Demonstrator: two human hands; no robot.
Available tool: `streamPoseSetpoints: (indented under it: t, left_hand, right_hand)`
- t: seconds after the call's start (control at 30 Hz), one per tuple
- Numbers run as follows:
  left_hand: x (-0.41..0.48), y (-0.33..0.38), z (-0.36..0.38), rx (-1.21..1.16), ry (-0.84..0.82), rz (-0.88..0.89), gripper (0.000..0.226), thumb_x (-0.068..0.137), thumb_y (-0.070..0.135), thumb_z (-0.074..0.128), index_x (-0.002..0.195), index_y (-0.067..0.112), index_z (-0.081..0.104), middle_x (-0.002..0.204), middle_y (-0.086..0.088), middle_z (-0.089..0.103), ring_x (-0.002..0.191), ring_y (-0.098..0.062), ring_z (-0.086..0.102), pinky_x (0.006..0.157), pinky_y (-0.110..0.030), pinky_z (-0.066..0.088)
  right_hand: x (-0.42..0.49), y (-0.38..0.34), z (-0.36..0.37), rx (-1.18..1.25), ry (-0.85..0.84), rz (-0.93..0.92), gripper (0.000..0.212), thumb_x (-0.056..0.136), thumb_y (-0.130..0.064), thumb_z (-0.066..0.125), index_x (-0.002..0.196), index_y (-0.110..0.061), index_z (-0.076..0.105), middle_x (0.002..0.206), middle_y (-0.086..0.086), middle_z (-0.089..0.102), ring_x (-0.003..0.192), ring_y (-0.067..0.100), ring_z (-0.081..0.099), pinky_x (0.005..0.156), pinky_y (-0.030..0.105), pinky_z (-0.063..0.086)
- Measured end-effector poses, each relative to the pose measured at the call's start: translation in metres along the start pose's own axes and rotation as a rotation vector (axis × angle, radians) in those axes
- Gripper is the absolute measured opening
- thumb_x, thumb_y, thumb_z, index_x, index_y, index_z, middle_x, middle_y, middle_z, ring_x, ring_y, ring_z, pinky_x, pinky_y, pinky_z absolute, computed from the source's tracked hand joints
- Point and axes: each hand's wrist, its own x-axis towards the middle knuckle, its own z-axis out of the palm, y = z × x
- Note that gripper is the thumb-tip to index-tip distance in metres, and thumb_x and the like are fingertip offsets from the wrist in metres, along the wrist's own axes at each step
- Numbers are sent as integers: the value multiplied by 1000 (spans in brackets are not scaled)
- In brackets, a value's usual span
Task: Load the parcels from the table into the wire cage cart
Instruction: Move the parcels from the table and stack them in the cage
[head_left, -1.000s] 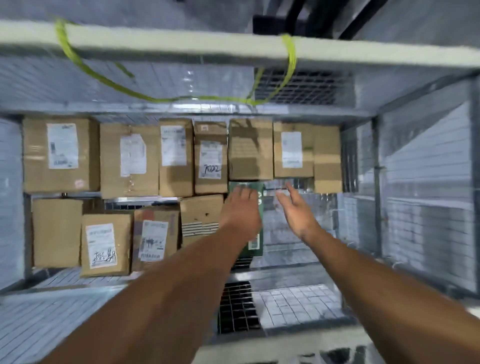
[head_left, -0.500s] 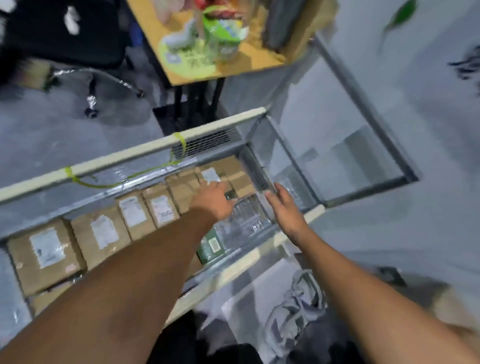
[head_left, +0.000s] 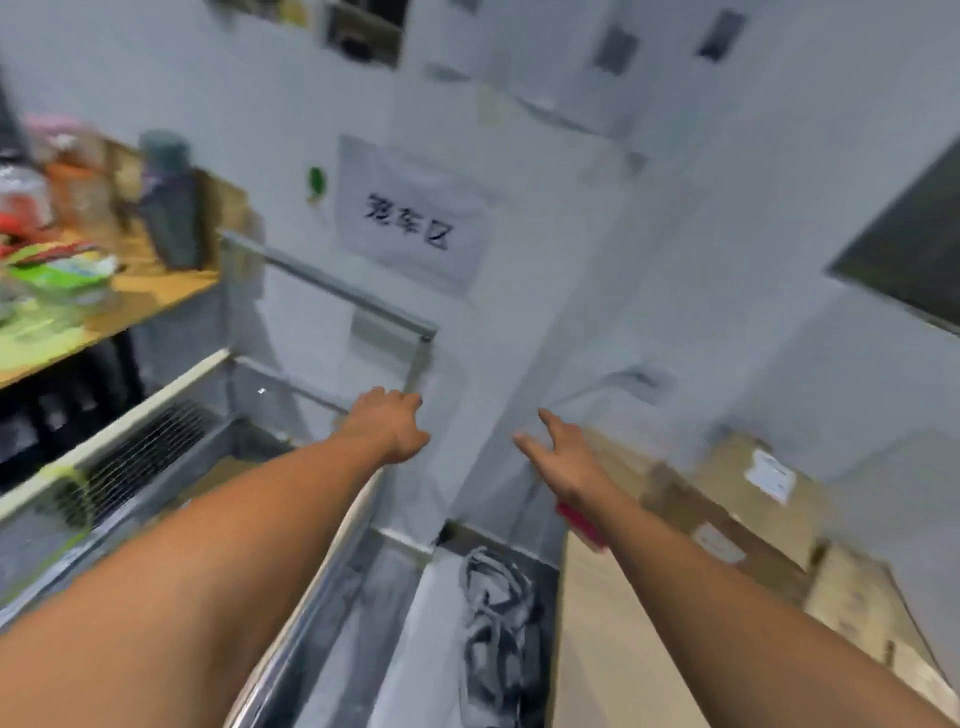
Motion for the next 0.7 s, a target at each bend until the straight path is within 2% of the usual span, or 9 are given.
streamPoseSetpoints:
  t: [0.07,0.13,0.2,0.33,0.4,0.43,0.5,0.6,0.7]
  left_hand:
    - [-7,44,-20,145,-3,137,66,98,54,50,154,21,39,152,-13,49,140,-34,42,114,-40,35]
    - [-15,90,-34,295,-19,283,66,99,57,48,155,23,37,155,-9,46,143,-32,40,115,-40,34]
    - [-24,136,-39,380,-39,398,66,99,58,47,155,24,37,155,-6,46,143,-30,39,115,-40,35]
    - [-55,239,-19,372,-116,596,65,99,58,50,154,24,40,153,-7,49,140,-30,44,113,-42,41]
    - [-76,281,6,330,-142,672,62,98,57,54,150,23,46,149,-9,53,136,-31,49,109,-39,44]
    - [-85,298,20,315,-152,717,59,97,57,55,145,22,51,145,-10,57,132,-31,52,106,-39,46]
    - [-102,321,45,301,-186,810,55,96,58,55,137,21,55,140,-9,60,125,-28,56,104,-38,46]
    - [-108,340,68,371,-226,958,65,98,62,50,151,24,46,153,-2,50,138,-21,48,114,-35,38]
    - [-90,352,77,426,-236,1059,67,98,66,47,153,27,43,156,2,47,141,-18,43,116,-33,36]
  right_hand:
    - [-33,33,-30,15,62,63,89,89,-77,48,163,-30,29,169,10,31,156,30,27,126,47,24]
    - [-68,68,-57,9,127,108,80,98,-68,50,164,-28,29,168,12,32,155,32,29,125,43,25]
    - [-102,99,-81,25,204,146,77,99,-68,48,164,-31,28,170,10,29,155,33,27,125,46,25]
    - [-166,161,-116,89,321,275,80,93,-76,45,162,-37,30,169,6,30,156,30,24,125,54,23]
    - [-200,193,-122,112,354,344,94,83,-86,37,162,-37,28,168,8,32,156,29,24,125,52,23]
    - [-217,209,-123,125,362,392,94,82,-87,36,162,-39,27,168,8,31,156,30,23,125,52,23]
    - [-250,240,-118,148,357,488,83,92,-79,42,163,-40,25,170,7,27,157,30,19,125,52,23]
    - [-291,276,-105,137,377,602,80,94,-79,40,163,-43,21,171,3,24,159,27,16,124,57,24]
    - [-312,297,-94,163,389,699,80,95,-79,39,163,-44,19,173,1,19,160,25,11,125,58,23]
